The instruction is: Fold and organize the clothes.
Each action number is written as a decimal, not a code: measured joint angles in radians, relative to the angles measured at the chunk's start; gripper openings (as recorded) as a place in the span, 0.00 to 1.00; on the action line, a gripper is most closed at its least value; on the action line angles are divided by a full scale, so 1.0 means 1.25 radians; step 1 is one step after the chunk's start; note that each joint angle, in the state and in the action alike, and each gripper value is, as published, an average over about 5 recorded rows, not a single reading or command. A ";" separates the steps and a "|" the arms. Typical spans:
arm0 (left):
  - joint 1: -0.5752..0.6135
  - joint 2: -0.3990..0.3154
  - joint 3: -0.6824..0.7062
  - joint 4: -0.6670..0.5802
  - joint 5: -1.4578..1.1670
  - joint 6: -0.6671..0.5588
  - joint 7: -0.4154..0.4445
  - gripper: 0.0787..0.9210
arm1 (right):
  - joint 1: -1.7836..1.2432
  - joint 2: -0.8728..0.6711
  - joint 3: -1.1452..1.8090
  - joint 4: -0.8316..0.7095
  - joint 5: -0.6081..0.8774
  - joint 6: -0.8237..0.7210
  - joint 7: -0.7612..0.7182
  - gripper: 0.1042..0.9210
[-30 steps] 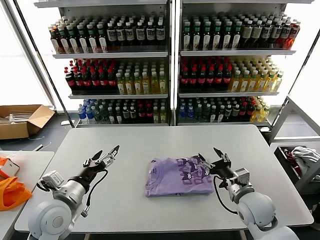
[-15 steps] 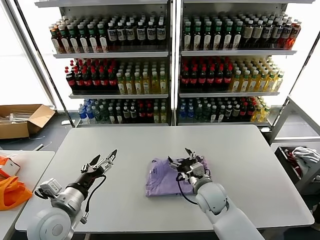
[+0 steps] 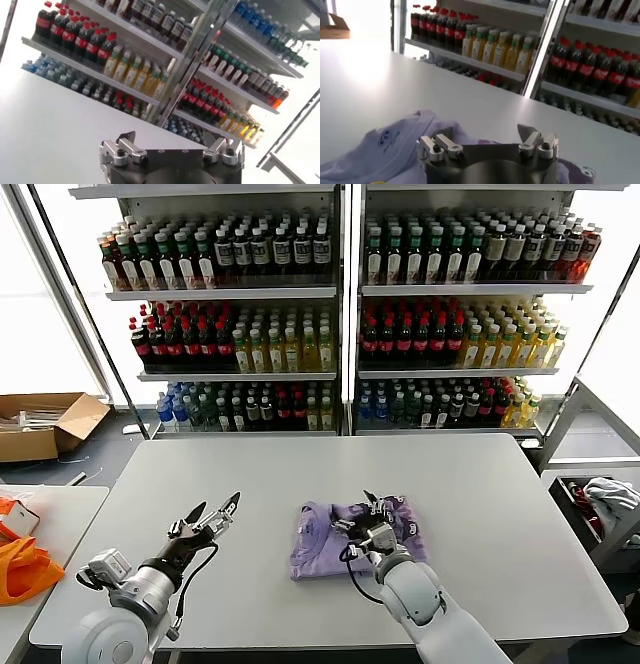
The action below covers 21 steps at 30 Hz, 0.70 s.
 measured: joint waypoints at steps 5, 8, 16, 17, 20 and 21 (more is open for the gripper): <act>0.008 0.000 -0.001 -0.004 0.002 -0.002 0.003 0.88 | -0.027 -0.016 0.028 0.044 -0.005 0.004 0.009 0.88; 0.011 -0.001 0.002 -0.004 0.004 -0.003 0.004 0.88 | -0.052 -0.020 0.045 0.053 -0.018 0.003 0.011 0.88; 0.019 0.001 0.001 -0.005 0.006 -0.004 0.006 0.88 | -0.116 -0.017 0.085 0.048 -0.067 0.002 0.022 0.88; 0.020 0.001 0.000 -0.005 0.006 -0.004 0.006 0.88 | -0.121 -0.017 0.089 0.049 -0.067 0.003 0.024 0.88; 0.021 0.003 -0.002 -0.005 0.007 -0.005 0.007 0.88 | -0.132 -0.020 0.103 0.065 -0.055 0.011 0.028 0.88; 0.020 0.003 -0.002 -0.005 0.008 -0.005 0.007 0.88 | -0.135 -0.021 0.108 0.074 -0.047 0.017 0.029 0.88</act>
